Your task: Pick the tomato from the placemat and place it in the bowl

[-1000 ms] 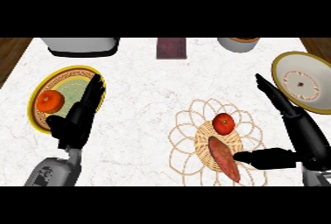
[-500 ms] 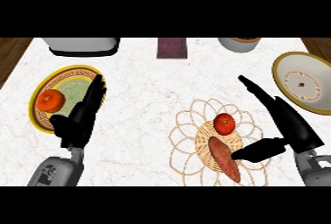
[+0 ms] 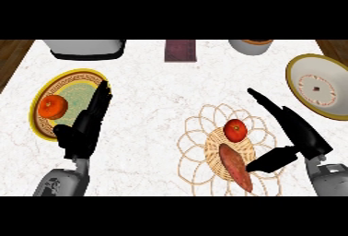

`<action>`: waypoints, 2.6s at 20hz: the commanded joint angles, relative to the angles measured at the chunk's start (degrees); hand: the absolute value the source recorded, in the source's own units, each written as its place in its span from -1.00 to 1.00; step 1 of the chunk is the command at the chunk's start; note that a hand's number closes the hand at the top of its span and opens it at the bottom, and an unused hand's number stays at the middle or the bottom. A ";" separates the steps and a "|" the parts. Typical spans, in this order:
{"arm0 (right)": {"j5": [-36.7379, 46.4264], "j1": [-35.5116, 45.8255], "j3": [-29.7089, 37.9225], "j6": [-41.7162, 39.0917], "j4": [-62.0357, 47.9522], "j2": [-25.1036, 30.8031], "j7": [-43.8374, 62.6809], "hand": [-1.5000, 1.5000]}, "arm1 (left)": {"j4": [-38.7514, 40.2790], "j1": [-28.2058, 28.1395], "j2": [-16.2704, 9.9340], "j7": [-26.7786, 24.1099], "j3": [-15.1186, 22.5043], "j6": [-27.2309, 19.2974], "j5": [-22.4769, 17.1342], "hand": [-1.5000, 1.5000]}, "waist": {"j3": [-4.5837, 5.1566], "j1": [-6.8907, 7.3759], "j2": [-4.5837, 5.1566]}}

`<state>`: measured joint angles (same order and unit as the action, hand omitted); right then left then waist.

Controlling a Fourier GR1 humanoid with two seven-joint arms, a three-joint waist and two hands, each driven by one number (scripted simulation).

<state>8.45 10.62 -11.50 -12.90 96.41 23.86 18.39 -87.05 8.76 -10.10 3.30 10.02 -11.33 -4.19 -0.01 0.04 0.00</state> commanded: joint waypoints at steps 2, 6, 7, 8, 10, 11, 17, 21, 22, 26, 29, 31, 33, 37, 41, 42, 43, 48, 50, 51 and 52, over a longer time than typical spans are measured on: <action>-0.44 -4.40 2.84 -2.58 2.47 -2.25 -2.05 -1.00 | -1.68 0.29 0.50 1.38 -1.41 1.50 1.59 0.00 | 0.00 -0.15 -0.05; -0.04 -2.34 3.53 -2.93 -4.14 -5.58 -8.51 -1.00 | -0.23 -1.04 1.13 -0.40 -2.53 3.03 1.10 0.00 | 0.00 0.05 0.01; -1.99 -5.70 5.36 -4.74 4.23 -3.88 -4.73 -1.00 | -1.80 -0.55 3.13 2.11 -0.65 1.22 3.00 0.00 | 0.01 -0.17 -0.05; -2.90 -1.52 6.18 -5.56 0.21 -4.81 -4.61 -1.00 | 2.23 2.58 4.77 0.31 -1.03 -0.29 4.20 0.00 | 0.01 -0.13 0.00; -1.63 -3.36 5.59 -3.73 0.50 -7.41 -5.03 -1.00 | -4.64 0.70 2.85 5.51 -1.86 1.04 3.30 0.00 | 0.00 0.01 -0.05; -2.82 -2.88 6.28 -5.18 0.46 -7.45 -4.08 -1.00 | 0.29 0.07 0.85 0.25 -5.30 5.54 0.28 0.00 | 0.01 -0.03 -0.01; -2.27 -6.55 6.95 -6.50 0.29 -10.05 -3.97 -1.00 | -2.92 -2.66 5.26 1.19 -1.57 2.12 5.77 0.00 | 0.00 -0.04 -0.03; 1.21 -7.82 6.43 -5.16 -5.47 -11.71 -10.92 -1.00 | -9.27 -4.77 4.05 4.99 -2.13 3.18 5.34 0.00 | -0.02 0.18 -0.07; 3.21 -6.03 5.02 -3.34 -7.77 -14.08 -10.73 -1.00 | -2.60 -0.63 3.61 2.88 -5.27 4.76 4.02 0.00 | 0.00 0.04 0.00; 3.81 -4.12 7.86 -4.86 -10.93 -13.98 -12.46 -1.00 | -3.47 -0.99 6.24 2.40 -4.40 3.90 6.63 0.00 | 0.00 -0.01 -0.01; 5.90 0.24 8.22 -4.10 -18.98 -14.38 -16.40 -1.00 | -0.26 0.27 3.93 1.60 -7.40 7.87 3.88 0.00 | 0.00 0.09 0.03; 7.37 4.23 9.61 -2.64 -22.56 -13.89 -16.61 -1.00 | 0.75 1.54 7.73 1.42 -4.73 3.16 7.51 0.00 | 0.00 0.13 0.06; 10.56 -0.79 8.14 -1.61 -18.78 -12.11 -16.21 -1.00 | -2.75 -1.01 3.87 1.72 -6.67 7.51 5.07 0.00 | 0.00 0.06 -0.02; 14.96 -0.98 6.58 1.03 -20.60 -12.96 -16.07 -1.00 | -0.25 -1.36 3.43 -0.68 -8.85 8.40 4.33 0.00 | 0.01 0.02 -0.01; 17.38 6.76 6.57 2.18 -34.42 -15.06 -20.82 -1.00 | -5.51 -3.95 5.91 2.34 -4.91 7.31 6.16 0.00 | -0.01 0.49 0.05; 13.08 3.89 9.74 -3.90 -26.74 -11.48 -18.11 -1.00 | -0.83 -2.64 5.21 -0.85 -7.33 8.27 5.82 0.00 | 0.01 0.03 0.00; 16.32 1.27 6.11 0.27 -28.26 -14.89 -20.91 -1.00 | 5.32 0.84 7.10 -4.57 -7.54 6.51 6.91 0.00 | 0.01 -0.10 0.04; 22.87 3.71 0.32 0.51 -30.64 -13.16 -28.54 1.00 | -3.58 -0.90 6.07 2.58 -6.49 7.69 5.81 0.00 | -0.02 0.43 0.03; 23.56 3.89 0.97 0.03 -32.13 -11.46 -31.60 1.00 | -1.53 0.88 5.60 2.04 -7.54 7.56 6.31 0.00 | -0.01 0.20 0.05; 23.27 -0.07 -1.00 -0.82 -23.36 -12.78 -27.77 1.00 | -0.05 2.84 7.29 4.05 -6.18 5.30 8.41 0.00 | 0.01 -0.26 -0.06; 24.70 -0.16 -1.67 0.80 -26.15 -14.53 -28.06 1.00 | 3.72 1.51 6.30 -1.48 -8.20 8.04 6.29 0.00 | 0.01 -0.12 0.01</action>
<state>30.03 12.68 -9.96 -13.02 69.80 11.08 -8.49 -87.01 9.39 -4.05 4.44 2.64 -3.97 2.18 0.24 -0.02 -0.29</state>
